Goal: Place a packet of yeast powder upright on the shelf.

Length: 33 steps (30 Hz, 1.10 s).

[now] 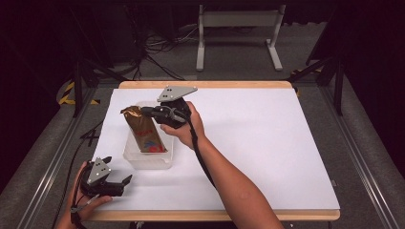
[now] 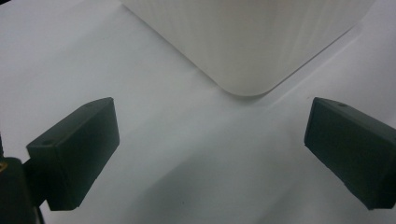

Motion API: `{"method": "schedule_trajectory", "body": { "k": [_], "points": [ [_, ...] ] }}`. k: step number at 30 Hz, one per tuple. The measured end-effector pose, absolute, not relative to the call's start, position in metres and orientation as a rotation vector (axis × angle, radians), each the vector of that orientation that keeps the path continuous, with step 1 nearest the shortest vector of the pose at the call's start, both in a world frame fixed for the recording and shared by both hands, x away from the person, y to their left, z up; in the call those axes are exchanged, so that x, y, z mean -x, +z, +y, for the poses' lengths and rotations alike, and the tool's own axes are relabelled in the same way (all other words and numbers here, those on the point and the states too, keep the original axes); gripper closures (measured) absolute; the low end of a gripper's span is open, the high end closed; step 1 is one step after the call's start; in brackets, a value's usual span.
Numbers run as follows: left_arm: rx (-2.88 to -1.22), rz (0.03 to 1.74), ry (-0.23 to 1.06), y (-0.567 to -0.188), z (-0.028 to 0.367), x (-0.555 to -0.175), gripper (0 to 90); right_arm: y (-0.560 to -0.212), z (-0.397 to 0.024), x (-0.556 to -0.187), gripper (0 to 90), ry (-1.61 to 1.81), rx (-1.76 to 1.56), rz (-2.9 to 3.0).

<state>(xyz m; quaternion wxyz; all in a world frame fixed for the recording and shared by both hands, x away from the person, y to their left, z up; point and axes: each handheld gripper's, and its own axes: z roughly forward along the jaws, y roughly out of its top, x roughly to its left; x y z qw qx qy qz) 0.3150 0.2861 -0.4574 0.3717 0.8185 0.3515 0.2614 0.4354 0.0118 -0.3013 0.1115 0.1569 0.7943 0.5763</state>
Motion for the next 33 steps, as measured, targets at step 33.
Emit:
{"method": "schedule_trajectory", "body": {
  "k": [33],
  "points": [
    [-2.107, 0.901, 0.669, -0.458, 0.284, -0.316, 4.0, -0.339, -0.008, -0.424, 89.7, 1.711, -0.458, 2.374]
  ]
}}
